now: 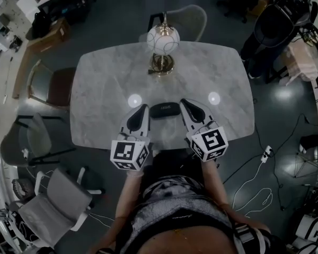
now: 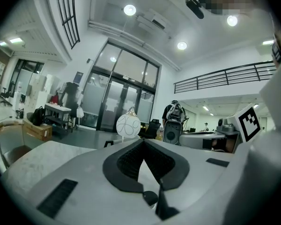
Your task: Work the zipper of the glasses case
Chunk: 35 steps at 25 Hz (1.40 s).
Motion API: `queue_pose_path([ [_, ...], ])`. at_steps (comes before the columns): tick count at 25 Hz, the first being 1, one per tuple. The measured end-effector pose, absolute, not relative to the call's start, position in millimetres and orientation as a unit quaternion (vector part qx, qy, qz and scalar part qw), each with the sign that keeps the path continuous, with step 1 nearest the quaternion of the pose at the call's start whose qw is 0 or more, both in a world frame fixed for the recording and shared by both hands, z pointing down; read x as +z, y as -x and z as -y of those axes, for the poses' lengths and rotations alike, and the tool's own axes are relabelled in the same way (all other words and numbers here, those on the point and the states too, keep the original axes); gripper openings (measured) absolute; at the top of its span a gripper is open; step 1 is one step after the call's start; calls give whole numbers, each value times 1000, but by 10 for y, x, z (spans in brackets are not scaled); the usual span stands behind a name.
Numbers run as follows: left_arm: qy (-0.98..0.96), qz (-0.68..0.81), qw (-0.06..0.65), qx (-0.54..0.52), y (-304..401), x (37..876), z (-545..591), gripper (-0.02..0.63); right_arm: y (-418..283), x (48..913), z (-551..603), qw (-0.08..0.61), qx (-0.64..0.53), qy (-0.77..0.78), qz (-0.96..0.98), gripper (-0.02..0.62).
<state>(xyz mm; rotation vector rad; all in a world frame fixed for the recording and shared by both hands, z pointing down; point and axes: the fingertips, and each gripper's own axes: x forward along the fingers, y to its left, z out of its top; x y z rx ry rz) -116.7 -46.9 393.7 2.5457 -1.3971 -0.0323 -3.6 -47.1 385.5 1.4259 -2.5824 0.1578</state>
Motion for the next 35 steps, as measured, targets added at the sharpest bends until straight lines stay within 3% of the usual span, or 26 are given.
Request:
queue_pose_path([
  [20, -856, 500, 133, 16, 444, 4005, 1138, 8, -450, 3979, 1167, 121, 47, -411, 902, 61],
  [35, -867, 473, 153, 32, 659, 4185, 1454, 8, -275, 4212, 1347, 135, 75, -437, 886, 63],
])
